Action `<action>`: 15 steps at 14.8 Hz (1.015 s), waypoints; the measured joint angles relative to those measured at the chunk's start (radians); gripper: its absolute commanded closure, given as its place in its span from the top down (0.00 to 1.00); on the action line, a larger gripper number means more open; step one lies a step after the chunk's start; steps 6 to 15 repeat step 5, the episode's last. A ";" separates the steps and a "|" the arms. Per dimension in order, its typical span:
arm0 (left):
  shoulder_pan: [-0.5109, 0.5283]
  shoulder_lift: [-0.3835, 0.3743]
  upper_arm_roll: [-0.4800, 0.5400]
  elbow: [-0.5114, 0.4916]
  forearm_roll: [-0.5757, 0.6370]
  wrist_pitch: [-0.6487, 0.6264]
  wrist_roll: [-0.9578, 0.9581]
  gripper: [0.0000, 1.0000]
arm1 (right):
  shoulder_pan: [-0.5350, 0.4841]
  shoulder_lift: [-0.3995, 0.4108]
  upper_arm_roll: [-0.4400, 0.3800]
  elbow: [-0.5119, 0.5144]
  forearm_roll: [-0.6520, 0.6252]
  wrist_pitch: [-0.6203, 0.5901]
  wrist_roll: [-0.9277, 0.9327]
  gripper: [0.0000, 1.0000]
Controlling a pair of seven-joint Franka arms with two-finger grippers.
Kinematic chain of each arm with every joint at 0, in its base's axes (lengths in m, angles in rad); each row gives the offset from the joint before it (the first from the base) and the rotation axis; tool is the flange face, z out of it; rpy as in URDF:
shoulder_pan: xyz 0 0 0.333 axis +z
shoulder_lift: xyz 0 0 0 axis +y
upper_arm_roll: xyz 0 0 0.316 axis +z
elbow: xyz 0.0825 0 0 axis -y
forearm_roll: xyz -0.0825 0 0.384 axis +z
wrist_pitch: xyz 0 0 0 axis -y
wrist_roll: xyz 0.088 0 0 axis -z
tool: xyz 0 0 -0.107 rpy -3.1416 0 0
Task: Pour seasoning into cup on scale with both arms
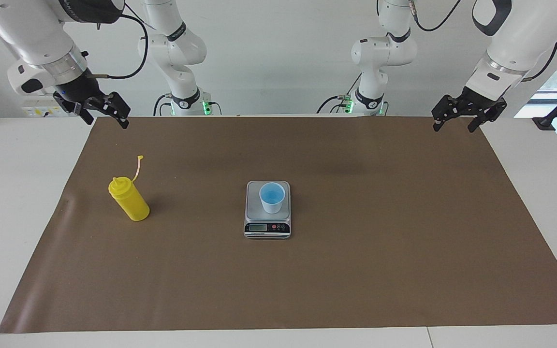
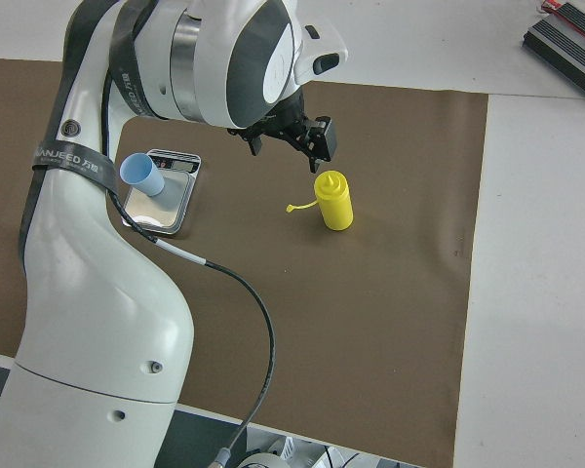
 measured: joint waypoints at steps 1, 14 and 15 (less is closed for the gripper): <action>0.000 0.000 0.000 0.000 0.000 0.000 0.000 1.00 | 0.000 0.000 0.000 0.000 -0.001 0.020 -0.015 1.00; 0.000 -0.001 0.000 0.000 0.000 0.000 0.001 1.00 | 0.000 0.000 0.014 0.000 -0.028 0.069 -0.068 1.00; 0.000 -0.001 0.000 0.000 0.000 0.000 0.001 1.00 | 0.000 0.000 0.014 0.000 -0.028 0.069 -0.068 1.00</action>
